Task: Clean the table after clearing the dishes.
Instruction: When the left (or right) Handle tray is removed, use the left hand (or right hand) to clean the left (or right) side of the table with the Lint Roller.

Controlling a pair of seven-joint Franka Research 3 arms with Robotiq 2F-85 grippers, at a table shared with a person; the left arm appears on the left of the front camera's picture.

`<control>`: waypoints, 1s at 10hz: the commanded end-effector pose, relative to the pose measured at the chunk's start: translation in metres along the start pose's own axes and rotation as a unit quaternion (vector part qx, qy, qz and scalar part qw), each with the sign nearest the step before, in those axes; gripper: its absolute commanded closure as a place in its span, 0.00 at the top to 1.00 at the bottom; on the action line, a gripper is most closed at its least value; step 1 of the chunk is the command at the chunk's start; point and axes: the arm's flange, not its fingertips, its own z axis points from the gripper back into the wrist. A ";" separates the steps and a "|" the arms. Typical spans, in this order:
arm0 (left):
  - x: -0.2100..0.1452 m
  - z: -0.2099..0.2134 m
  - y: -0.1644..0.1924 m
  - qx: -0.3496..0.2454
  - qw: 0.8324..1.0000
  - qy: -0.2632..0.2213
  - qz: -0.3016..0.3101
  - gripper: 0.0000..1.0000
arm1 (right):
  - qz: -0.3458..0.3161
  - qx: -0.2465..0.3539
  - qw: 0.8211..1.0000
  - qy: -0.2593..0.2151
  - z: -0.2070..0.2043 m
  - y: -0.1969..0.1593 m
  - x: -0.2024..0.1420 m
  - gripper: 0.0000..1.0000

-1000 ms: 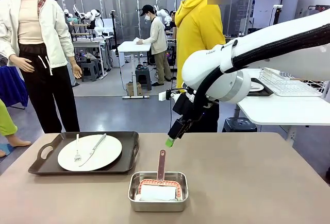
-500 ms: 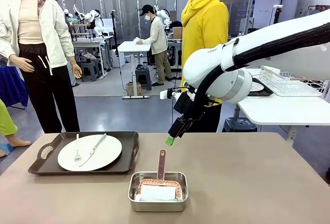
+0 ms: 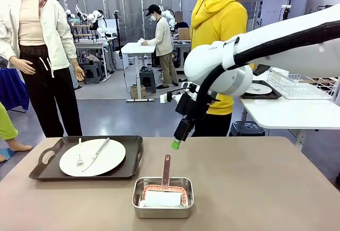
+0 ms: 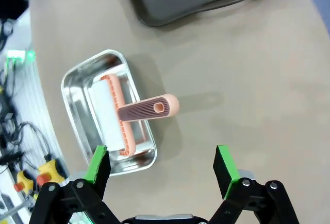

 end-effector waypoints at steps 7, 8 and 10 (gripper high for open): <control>0.000 0.003 0.000 -0.006 1.000 -0.005 -0.008 1.00 | 0.072 0.154 0.971 0.169 -0.070 -0.068 0.089 1.00; 0.000 0.003 0.000 -0.006 1.000 -0.005 -0.008 1.00 | 0.072 0.177 0.966 0.171 -0.079 -0.066 0.087 1.00; 0.000 0.003 0.000 -0.006 1.000 -0.005 -0.008 1.00 | 0.069 0.203 0.958 0.188 -0.098 -0.063 0.082 1.00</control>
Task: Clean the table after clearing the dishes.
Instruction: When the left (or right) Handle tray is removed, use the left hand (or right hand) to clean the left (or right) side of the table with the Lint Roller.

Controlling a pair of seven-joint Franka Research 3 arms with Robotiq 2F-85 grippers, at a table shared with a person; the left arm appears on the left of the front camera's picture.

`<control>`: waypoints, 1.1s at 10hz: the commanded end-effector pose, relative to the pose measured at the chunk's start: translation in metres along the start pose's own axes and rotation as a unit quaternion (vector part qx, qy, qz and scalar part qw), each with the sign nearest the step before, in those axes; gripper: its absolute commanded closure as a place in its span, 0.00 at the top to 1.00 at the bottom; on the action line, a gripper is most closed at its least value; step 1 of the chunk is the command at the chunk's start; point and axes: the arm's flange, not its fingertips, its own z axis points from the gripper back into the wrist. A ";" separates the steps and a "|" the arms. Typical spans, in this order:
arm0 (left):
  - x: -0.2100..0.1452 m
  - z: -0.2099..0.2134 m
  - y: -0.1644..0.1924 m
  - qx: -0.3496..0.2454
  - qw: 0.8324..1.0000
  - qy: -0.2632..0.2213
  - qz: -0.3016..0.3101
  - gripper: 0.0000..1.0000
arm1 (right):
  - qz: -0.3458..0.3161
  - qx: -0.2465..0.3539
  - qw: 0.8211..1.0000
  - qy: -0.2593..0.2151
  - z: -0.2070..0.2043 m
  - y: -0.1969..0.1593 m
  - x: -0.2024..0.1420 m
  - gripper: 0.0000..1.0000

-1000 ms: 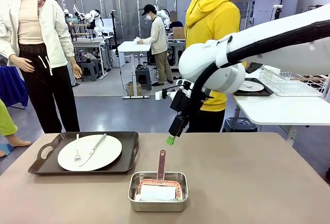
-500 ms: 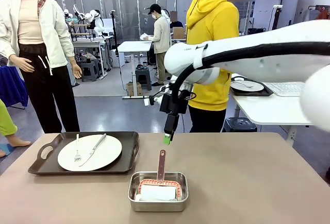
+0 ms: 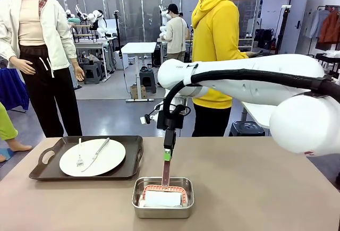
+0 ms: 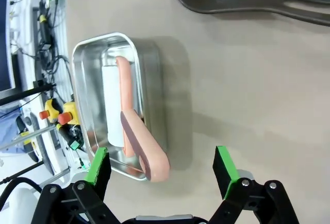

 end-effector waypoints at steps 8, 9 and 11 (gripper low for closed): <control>0.000 0.003 -0.001 -0.006 1.000 -0.005 -0.008 1.00 | -0.025 0.067 0.997 0.027 -0.029 0.008 0.012 0.89; 0.000 0.003 -0.001 -0.006 1.000 -0.005 -0.008 1.00 | -0.022 0.063 0.997 0.033 -0.030 0.010 0.013 0.66; 0.000 0.003 -0.001 -0.006 1.000 -0.005 -0.008 1.00 | -0.020 0.062 0.997 0.029 -0.030 0.013 0.012 0.08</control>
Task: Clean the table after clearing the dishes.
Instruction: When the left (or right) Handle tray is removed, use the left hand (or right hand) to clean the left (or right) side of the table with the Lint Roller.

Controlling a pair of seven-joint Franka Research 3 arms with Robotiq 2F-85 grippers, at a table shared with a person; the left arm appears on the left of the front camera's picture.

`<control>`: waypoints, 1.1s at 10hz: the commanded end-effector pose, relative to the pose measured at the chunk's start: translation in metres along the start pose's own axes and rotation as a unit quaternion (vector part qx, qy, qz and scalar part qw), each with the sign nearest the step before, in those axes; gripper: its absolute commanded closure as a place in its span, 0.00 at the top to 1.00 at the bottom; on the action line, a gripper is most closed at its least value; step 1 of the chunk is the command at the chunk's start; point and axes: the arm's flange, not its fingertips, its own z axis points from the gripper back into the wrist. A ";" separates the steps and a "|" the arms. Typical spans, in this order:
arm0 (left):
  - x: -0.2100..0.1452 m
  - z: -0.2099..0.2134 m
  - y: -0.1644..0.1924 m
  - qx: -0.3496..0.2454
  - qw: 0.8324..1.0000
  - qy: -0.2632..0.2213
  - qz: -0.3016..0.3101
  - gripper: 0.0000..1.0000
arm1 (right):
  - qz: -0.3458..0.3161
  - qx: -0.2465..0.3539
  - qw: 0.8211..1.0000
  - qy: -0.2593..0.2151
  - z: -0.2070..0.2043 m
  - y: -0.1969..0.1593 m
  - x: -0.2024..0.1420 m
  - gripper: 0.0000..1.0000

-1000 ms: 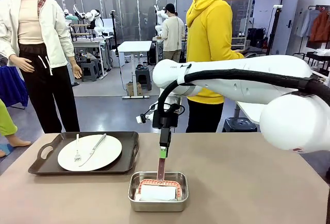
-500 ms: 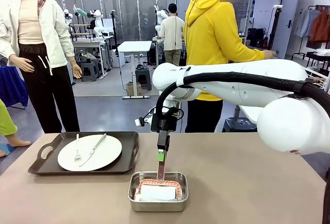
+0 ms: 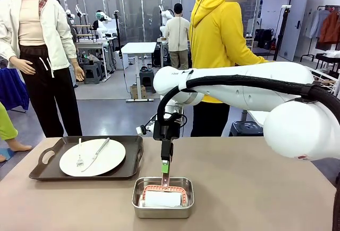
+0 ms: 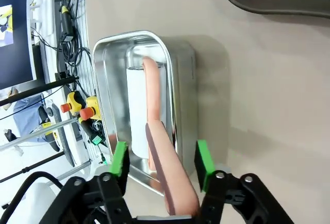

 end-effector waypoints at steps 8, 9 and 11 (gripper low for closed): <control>0.000 0.003 -0.001 -0.006 1.000 -0.005 -0.008 1.00 | -0.027 -0.022 0.999 -0.019 0.011 0.025 -0.022 0.00; 0.000 0.003 -0.001 -0.006 1.000 -0.005 -0.008 1.00 | -0.026 -0.037 0.999 -0.025 0.017 0.035 -0.026 0.00; 0.000 0.003 -0.001 -0.006 1.000 -0.005 -0.008 1.00 | -0.036 -0.072 0.996 -0.044 0.032 0.067 -0.035 0.17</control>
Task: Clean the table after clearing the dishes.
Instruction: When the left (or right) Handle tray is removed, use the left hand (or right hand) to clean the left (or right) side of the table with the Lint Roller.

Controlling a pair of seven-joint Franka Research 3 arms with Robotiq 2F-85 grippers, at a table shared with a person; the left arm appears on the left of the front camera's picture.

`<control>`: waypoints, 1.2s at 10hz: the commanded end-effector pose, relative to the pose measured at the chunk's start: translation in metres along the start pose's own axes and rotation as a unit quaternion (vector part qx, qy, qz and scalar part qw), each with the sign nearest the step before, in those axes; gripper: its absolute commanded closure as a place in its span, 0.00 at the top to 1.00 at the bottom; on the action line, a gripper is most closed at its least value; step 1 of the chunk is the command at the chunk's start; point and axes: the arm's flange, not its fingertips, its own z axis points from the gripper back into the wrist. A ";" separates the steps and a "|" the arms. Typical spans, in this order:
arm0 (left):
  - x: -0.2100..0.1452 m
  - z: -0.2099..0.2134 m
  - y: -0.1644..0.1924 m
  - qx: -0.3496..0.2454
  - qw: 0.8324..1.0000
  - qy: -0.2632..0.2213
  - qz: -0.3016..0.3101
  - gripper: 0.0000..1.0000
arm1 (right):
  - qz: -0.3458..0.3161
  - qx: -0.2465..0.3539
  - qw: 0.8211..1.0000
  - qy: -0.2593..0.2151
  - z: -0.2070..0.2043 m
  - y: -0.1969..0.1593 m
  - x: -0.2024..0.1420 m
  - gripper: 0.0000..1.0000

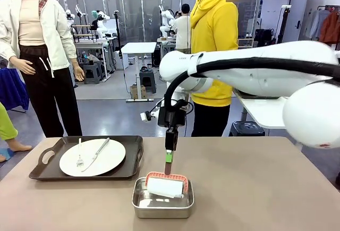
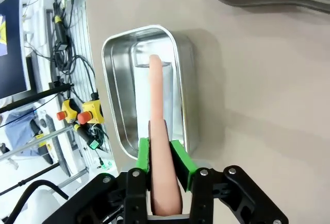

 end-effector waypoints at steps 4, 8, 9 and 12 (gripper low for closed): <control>0.000 0.003 -0.001 -0.006 1.000 -0.005 -0.008 1.00 | -0.209 -0.154 0.962 -0.087 0.036 0.095 -0.077 0.17; 0.000 0.003 -0.001 -0.006 1.000 -0.005 -0.008 1.00 | -0.400 -0.225 0.851 -0.257 0.049 0.138 -0.170 0.17; 0.000 0.003 -0.001 -0.006 1.000 -0.005 -0.008 1.00 | -0.452 -0.215 0.812 -0.300 0.049 0.143 -0.202 0.17; 0.000 0.003 -0.001 -0.006 1.000 -0.005 -0.008 1.00 | -0.542 -0.189 0.732 -0.367 0.039 0.116 -0.232 0.17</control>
